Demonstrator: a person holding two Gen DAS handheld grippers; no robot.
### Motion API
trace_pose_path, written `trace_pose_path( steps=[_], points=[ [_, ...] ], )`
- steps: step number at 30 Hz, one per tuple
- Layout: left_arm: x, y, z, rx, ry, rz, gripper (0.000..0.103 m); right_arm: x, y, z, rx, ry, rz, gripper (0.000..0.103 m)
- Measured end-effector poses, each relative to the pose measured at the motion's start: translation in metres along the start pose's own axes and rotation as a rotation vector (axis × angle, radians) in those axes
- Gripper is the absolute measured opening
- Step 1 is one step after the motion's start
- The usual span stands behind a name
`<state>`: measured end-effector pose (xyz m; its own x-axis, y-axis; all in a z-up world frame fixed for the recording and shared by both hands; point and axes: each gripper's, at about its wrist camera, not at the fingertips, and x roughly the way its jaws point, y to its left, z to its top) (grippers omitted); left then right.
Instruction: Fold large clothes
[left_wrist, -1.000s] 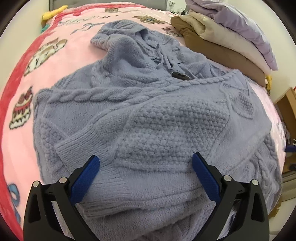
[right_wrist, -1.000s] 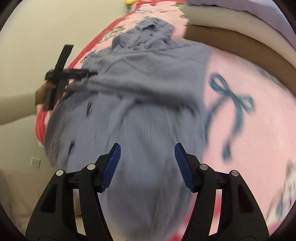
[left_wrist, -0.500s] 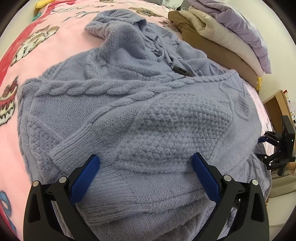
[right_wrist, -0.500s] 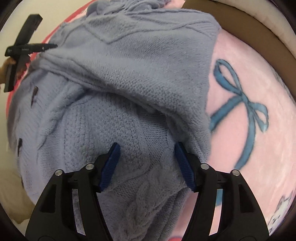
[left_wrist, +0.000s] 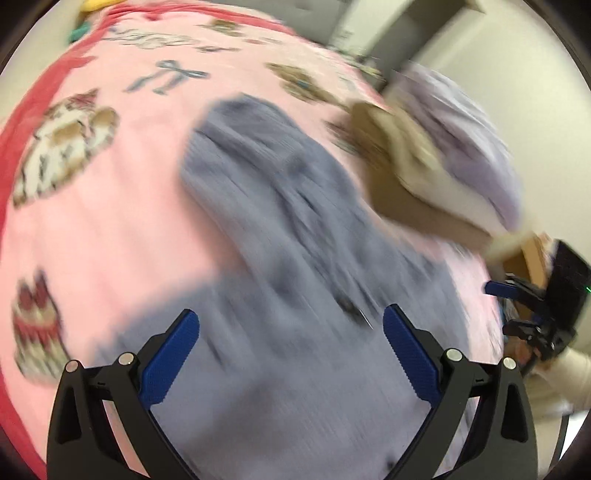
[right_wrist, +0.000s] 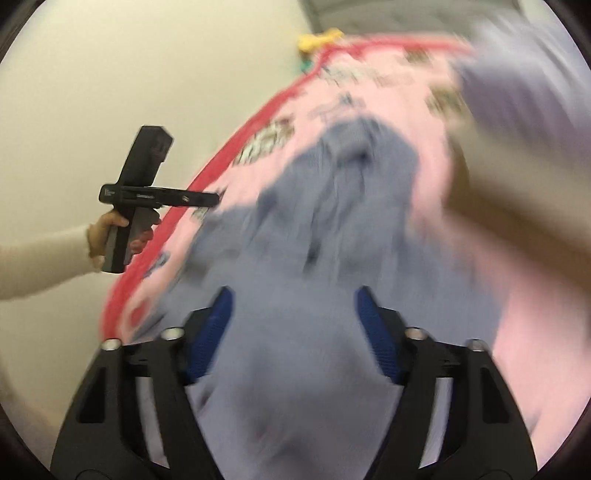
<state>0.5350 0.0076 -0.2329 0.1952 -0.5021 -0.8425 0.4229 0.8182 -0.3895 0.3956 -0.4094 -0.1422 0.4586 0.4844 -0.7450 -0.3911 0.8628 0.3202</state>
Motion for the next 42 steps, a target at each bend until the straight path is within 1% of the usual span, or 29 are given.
trace_pose_path(
  steps=[1,2,3,4,6,7,8,9,10,12,16,18,19,21,22,24,27,28,29,30,31,32,33,34,35,36,38,39,42],
  points=[
    [0.008,0.006,0.021,-0.014,-0.011,0.041,0.084,0.024,-0.009,0.032,-0.054,0.001,-0.026,0.047],
    [0.015,0.013,0.04,-0.017,-0.021,0.099,0.076,0.049,-0.018,0.061,-0.084,0.023,-0.071,0.038],
    [0.028,0.017,0.065,-0.012,-0.005,0.177,0.068,0.065,-0.024,0.08,-0.093,0.041,-0.089,0.032],
    [0.041,0.021,0.084,0.003,0.01,0.205,0.065,0.098,-0.04,0.112,-0.087,0.088,-0.114,0.029],
    [0.065,0.026,0.115,0.045,0.056,0.254,0.058,0.137,-0.059,0.149,-0.092,0.081,-0.119,0.025],
    [0.076,0.026,0.128,0.079,0.075,0.267,0.058,0.149,-0.071,0.161,-0.085,0.098,-0.133,0.025],
    [0.09,0.025,0.143,0.117,0.098,0.281,0.054,0.159,-0.081,0.171,-0.067,0.116,-0.143,0.025],
    [0.095,0.025,0.15,0.135,0.099,0.281,0.052,0.179,-0.096,0.187,-0.02,0.143,-0.133,0.025],
    [0.103,0.025,0.161,0.151,0.104,0.264,0.052,0.19,-0.101,0.195,0.002,0.131,-0.137,0.025],
    [0.118,0.026,0.179,0.161,0.129,0.237,0.052,0.213,-0.116,0.209,0.004,0.17,-0.181,0.026],
    [0.134,0.025,0.199,0.204,0.144,0.292,0.053,0.247,-0.123,0.21,-0.09,0.275,-0.264,0.038],
    [0.14,0.029,0.208,0.211,0.158,0.315,0.062,0.259,-0.124,0.208,-0.139,0.312,-0.283,0.043],
    [0.143,0.031,0.212,0.22,0.166,0.313,0.064,0.261,-0.125,0.208,-0.149,0.313,-0.281,0.048],
    [0.151,0.031,0.214,0.257,0.19,0.342,0.081,0.264,-0.126,0.209,-0.157,0.302,-0.283,0.059],
    [0.155,0.03,0.215,0.284,0.205,0.365,0.083,0.267,-0.128,0.21,-0.146,0.307,-0.277,0.064],
    [0.162,0.027,0.214,0.329,0.231,0.37,0.083,0.273,-0.132,0.209,-0.124,0.316,-0.246,0.063],
    [0.169,0.02,0.21,0.405,0.244,0.386,0.083,0.28,-0.134,0.206,-0.122,0.345,-0.216,0.05],
    [0.17,0.016,0.207,0.44,0.239,0.388,0.081,0.282,-0.133,0.205,-0.121,0.349,-0.193,0.037],
    [0.171,0.014,0.205,0.459,0.238,0.389,0.069,0.28,-0.13,0.205,-0.133,0.336,-0.206,0.023],
    [0.173,0.012,0.204,0.472,0.251,0.357,0.051,0.279,-0.128,0.204,-0.142,0.328,-0.192,0.016],
    [0.172,0.011,0.202,0.472,0.258,0.342,0.048,0.278,-0.126,0.203,-0.149,0.325,-0.191,0.01],
    [0.173,0.009,0.2,0.48,0.254,0.353,0.042,0.276,-0.125,0.203,-0.156,0.321,-0.193,0.009],
    [0.173,0.008,0.199,0.486,0.255,0.345,0.03,0.273,-0.124,0.203,-0.154,0.315,-0.185,0.009],
    [0.172,0.006,0.198,0.493,0.251,0.344,0.025,0.268,-0.124,0.205,-0.148,0.299,-0.18,0.008],
    [0.168,0.005,0.197,0.494,0.236,0.339,0.014,0.261,-0.123,0.207,-0.136,0.277,-0.177,0.008],
    [0.163,0.005,0.198,0.49,0.218,0.338,0.008,0.249,-0.121,0.209,-0.12,0.232,-0.178,0.008],
    [0.145,0.006,0.198,0.471,0.16,0.305,0.008,0.225,-0.116,0.21,-0.097,0.149,-0.157,0.008],
    [0.128,0.005,0.195,0.461,0.101,0.255,0.008,0.204,-0.11,0.207,-0.099,0.084,-0.131,0.008],
    [0.08,0.0,0.174,0.479,-0.031,0.134,0.008,0.156,-0.085,0.188,-0.138,0.001,-0.11,0.008]
  ],
)
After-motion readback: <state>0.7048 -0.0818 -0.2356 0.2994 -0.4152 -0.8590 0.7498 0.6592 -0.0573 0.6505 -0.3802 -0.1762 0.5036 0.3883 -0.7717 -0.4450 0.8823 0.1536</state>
